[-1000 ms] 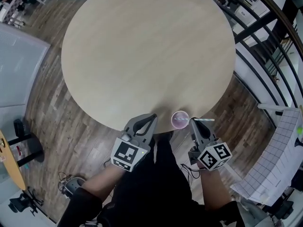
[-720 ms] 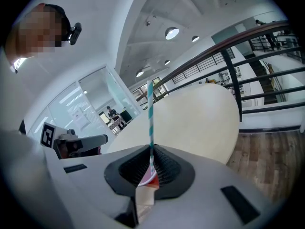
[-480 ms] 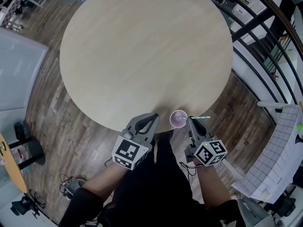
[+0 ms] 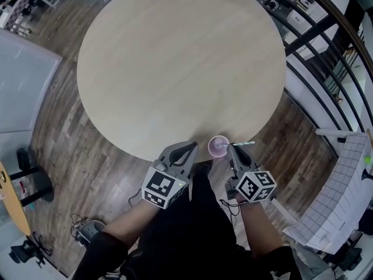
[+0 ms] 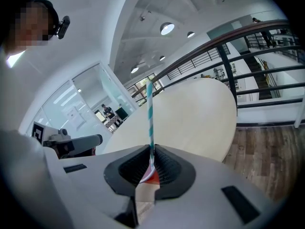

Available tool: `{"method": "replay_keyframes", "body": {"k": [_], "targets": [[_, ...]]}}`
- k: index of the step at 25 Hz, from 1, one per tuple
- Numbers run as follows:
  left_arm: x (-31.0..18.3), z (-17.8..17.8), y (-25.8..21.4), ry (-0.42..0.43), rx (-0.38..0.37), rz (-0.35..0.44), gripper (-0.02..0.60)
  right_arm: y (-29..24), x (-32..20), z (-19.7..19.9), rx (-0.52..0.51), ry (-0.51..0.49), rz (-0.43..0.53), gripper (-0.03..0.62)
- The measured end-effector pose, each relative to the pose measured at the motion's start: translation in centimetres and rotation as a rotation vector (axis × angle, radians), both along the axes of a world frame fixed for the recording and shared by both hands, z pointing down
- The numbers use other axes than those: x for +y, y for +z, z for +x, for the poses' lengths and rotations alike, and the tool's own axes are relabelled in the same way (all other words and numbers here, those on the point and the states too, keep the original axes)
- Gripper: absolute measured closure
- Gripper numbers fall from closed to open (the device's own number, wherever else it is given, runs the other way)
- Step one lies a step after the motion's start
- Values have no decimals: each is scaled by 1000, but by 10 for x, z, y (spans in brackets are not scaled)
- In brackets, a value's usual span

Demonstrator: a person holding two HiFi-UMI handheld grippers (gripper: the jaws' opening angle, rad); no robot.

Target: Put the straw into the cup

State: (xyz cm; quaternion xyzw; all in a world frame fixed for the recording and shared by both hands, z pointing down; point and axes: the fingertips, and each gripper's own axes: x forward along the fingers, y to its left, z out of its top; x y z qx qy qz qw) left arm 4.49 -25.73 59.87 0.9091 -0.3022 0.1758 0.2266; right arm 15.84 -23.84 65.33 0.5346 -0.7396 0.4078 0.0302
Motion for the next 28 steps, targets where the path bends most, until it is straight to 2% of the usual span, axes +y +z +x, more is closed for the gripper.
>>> {"method": "replay_keyframes", "body": {"k": [16, 22, 28], "targets": [[17, 0, -17, 2, -20, 30, 575, -30, 21, 8, -20, 12, 37, 554], [20, 2, -43, -41, -27, 94, 575, -59, 23, 21, -21, -11, 103, 554], [37, -3, -89, -92, -22, 176, 575, -99, 33, 30, -19, -46, 187, 554]]}}
